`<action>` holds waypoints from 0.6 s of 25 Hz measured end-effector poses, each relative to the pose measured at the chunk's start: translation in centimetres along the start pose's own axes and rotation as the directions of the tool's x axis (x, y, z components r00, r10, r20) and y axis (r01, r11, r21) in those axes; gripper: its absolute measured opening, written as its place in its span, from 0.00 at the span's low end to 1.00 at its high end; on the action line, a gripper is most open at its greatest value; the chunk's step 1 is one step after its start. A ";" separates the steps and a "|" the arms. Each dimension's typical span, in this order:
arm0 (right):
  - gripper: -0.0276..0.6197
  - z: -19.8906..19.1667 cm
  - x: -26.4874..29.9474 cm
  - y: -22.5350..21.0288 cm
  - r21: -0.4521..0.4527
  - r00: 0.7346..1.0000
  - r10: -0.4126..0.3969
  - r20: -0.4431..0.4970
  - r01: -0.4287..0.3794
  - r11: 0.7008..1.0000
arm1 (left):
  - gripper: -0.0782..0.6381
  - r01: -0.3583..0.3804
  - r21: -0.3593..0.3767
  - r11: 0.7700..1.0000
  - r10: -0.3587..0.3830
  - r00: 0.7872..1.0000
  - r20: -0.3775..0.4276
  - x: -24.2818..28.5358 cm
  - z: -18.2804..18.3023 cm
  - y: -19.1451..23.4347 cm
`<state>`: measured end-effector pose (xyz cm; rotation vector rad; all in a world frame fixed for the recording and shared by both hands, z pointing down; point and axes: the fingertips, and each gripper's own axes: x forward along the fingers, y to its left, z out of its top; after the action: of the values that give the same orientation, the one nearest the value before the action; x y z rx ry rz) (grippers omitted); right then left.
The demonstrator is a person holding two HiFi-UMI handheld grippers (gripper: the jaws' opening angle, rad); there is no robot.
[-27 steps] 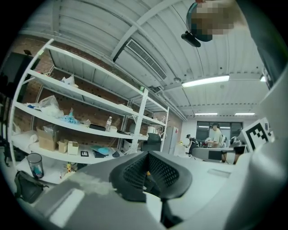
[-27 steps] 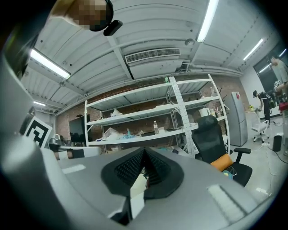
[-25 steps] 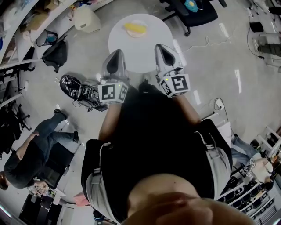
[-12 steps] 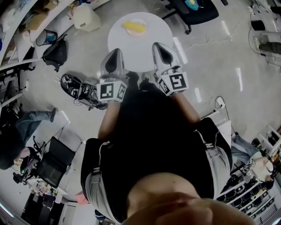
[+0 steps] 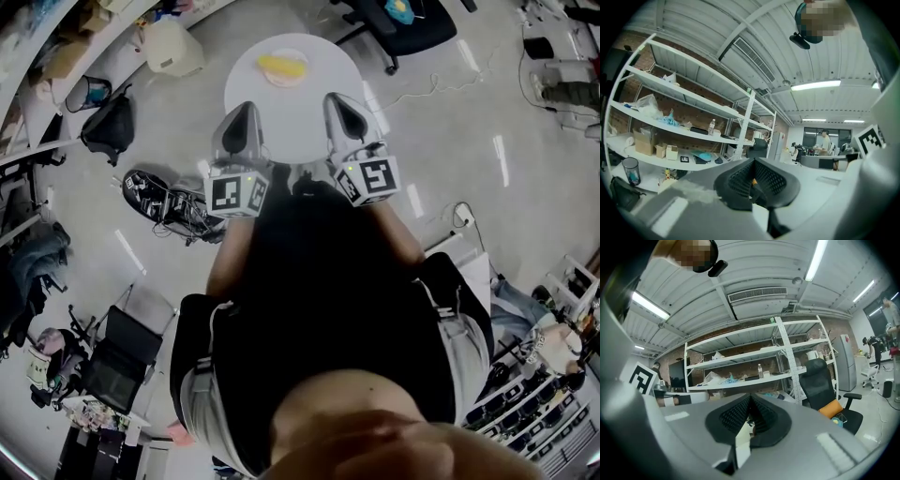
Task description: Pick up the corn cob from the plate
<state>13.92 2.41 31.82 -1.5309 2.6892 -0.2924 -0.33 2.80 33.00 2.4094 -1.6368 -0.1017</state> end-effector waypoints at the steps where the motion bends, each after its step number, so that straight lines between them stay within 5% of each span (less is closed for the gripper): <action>1: 0.05 -0.1 0.3 -0.1 0.001 1.000 -0.002 -0.003 0.002 1.000 | 0.11 0.003 -0.002 1.000 -0.003 1.000 -0.002 0.4 0.0 0.2; 15: 0.05 -0.8 5.0 -1.4 0.004 0.999 -0.035 -0.038 0.035 0.999 | 0.11 0.028 -0.014 1.000 -0.028 0.999 -0.029 4.4 -0.1 3.5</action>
<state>12.40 -2.45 33.18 -1.5881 2.6902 -0.3318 -1.82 -2.48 34.15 2.4125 -1.5848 -0.0818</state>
